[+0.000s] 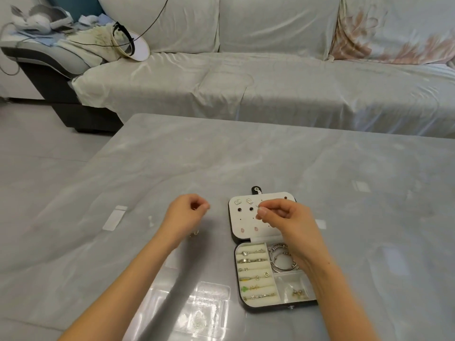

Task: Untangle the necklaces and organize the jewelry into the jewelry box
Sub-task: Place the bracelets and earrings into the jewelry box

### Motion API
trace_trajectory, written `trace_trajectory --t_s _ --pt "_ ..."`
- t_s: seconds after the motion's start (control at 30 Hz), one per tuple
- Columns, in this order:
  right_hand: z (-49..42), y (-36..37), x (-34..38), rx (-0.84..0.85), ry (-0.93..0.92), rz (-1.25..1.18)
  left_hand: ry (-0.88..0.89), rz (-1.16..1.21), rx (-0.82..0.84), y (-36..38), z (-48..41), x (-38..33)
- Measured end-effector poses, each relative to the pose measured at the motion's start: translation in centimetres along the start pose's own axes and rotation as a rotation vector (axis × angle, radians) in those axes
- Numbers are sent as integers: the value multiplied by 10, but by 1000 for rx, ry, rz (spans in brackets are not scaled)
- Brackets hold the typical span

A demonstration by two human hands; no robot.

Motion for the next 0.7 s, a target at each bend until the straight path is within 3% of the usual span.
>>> trace_trajectory --t_s 0.13,0.3,0.47,0.7 --pt "-3 8 -12 142 103 -234 -49 -271 -98 -42 -1 49" --pt "-4 21 -20 263 203 -456 9 -256 -23 -28 0 51" --pt "-8 13 -20 207 208 -369 96 -79 42 14 -5 15" --pt "-1 -11 -21 146 216 -255 91 -68 123 57 -17 -8"
Point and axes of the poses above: each hand's wrist, its own z-axis away from the middle knuckle, its own y-axis out of the palm, x = y × z, the point moved 10 cm from there along -z, towards the middle knuckle, and after that the axes turned 15 degrees about y, right-handed, at the moved point
